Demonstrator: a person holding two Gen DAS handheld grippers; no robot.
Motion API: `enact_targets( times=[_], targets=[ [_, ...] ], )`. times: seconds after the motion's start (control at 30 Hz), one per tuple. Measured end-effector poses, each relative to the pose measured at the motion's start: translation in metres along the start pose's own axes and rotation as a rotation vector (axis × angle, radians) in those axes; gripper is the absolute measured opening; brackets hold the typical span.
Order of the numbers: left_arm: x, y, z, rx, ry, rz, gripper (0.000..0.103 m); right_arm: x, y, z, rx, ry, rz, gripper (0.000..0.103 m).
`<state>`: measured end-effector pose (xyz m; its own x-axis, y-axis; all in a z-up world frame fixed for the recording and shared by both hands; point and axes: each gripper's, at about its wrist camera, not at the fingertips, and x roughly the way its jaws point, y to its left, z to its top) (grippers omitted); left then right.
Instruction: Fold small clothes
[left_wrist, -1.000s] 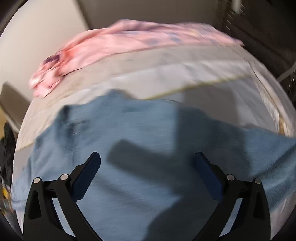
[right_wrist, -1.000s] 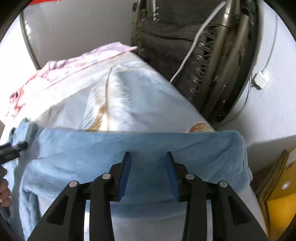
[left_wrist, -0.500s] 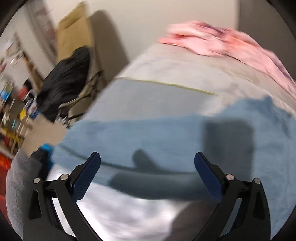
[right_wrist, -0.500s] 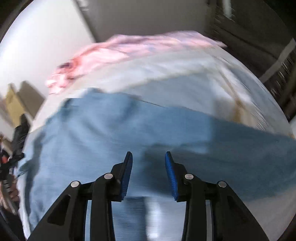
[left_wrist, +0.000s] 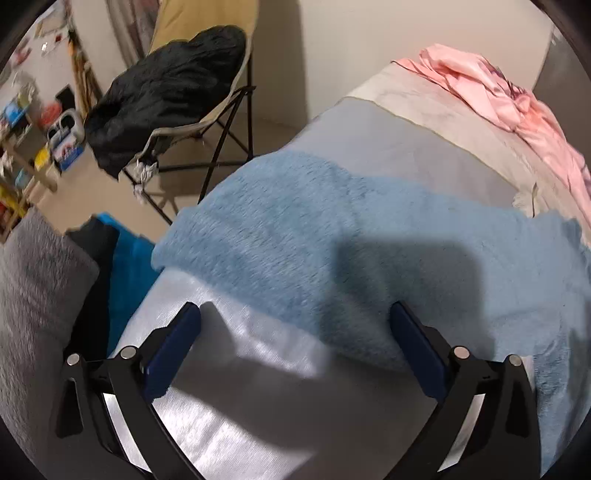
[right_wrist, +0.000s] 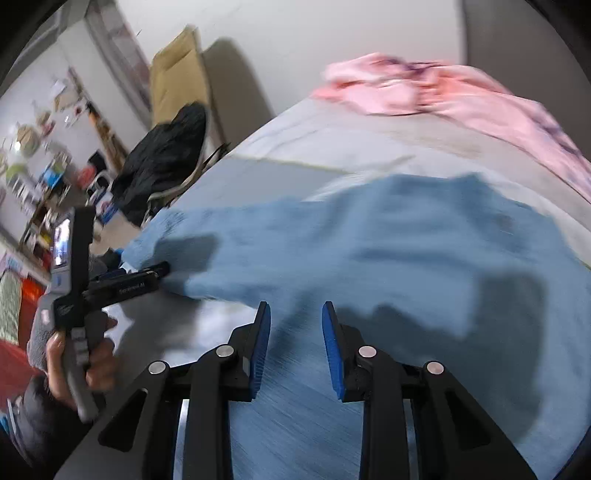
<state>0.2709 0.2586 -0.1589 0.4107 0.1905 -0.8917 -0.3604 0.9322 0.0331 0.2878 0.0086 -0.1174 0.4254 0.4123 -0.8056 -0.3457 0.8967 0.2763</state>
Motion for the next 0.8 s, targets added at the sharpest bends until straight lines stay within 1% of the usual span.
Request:
enact_targets(
  times=[0.07,0.1,0.17,0.23,0.3,0.33,0.37,0.4,0.43,0.47,0.5,0.53,0.57,0.6,0.63,0.67,0.7,0.73,0.8],
  targets=[
    [-0.003,0.001,-0.004,0.002,-0.006,0.016,0.099,0.020,0.022,0.006,-0.020,0.008,-0.006,0.029],
    [-0.008,-0.003,-0.006,0.018,-0.024,0.039,0.099,0.029,0.027,0.007,-0.030,0.018,-0.012,0.029],
    [-0.013,-0.008,-0.005,0.044,-0.063,0.074,0.099,0.044,0.032,-0.003,-0.040,0.081,-0.018,0.029],
    [-0.027,-0.019,0.002,0.071,-0.141,0.091,0.099,0.043,0.033,-0.011,-0.065,0.055,-0.037,0.029],
    [-0.038,-0.031,0.008,0.098,-0.207,0.079,0.099,0.038,0.033,-0.017,-0.089,0.057,-0.038,0.029],
    [-0.038,-0.037,0.012,0.118,-0.215,0.075,0.099,0.036,0.032,-0.017,-0.093,0.058,-0.038,0.029],
    [-0.034,-0.043,0.015,0.137,-0.215,0.078,0.099,0.039,0.028,-0.015,-0.089,0.056,-0.043,0.026],
    [-0.022,-0.050,0.017,0.154,-0.195,0.094,0.099,0.038,0.026,-0.012,-0.076,0.046,-0.047,0.026],
    [-0.013,-0.052,0.018,0.156,-0.168,0.100,0.099,0.034,0.024,-0.009,-0.056,0.031,-0.038,0.026],
    [0.000,-0.054,0.018,0.155,-0.121,0.101,0.099,0.032,0.023,-0.005,-0.030,0.017,-0.019,0.026],
    [0.008,-0.049,0.015,0.116,-0.105,0.072,0.099,0.034,0.022,-0.004,-0.018,0.019,-0.006,0.026],
    [0.007,-0.043,0.014,0.083,-0.107,0.053,0.099,0.040,0.021,-0.003,-0.007,0.047,0.012,0.027],
    [0.008,-0.041,0.015,0.076,-0.085,0.036,0.099,0.048,0.020,-0.005,-0.004,0.081,0.024,0.029],
    [0.008,-0.037,0.016,0.057,-0.072,0.021,0.099,0.056,0.022,-0.006,-0.018,0.082,0.019,0.028],
    [0.007,-0.035,0.016,0.040,-0.065,0.018,0.099,0.054,0.024,-0.008,-0.048,0.059,0.006,0.027],
    [0.005,-0.034,0.017,0.029,-0.060,0.021,0.099,0.050,0.024,-0.010,-0.056,0.054,-0.006,0.026],
    [-0.001,-0.036,0.018,0.028,-0.069,0.018,0.098,0.043,0.021,-0.010,-0.040,0.039,-0.011,0.026],
    [-0.007,-0.040,0.018,0.038,-0.083,0.012,0.098,0.030,0.014,-0.009,-0.017,0.001,-0.011,0.026],
    [-0.019,-0.054,0.019,0.069,-0.109,-0.006,0.098,0.006,-0.008,-0.008,0.025,-0.091,-0.057,0.027]
  ],
)
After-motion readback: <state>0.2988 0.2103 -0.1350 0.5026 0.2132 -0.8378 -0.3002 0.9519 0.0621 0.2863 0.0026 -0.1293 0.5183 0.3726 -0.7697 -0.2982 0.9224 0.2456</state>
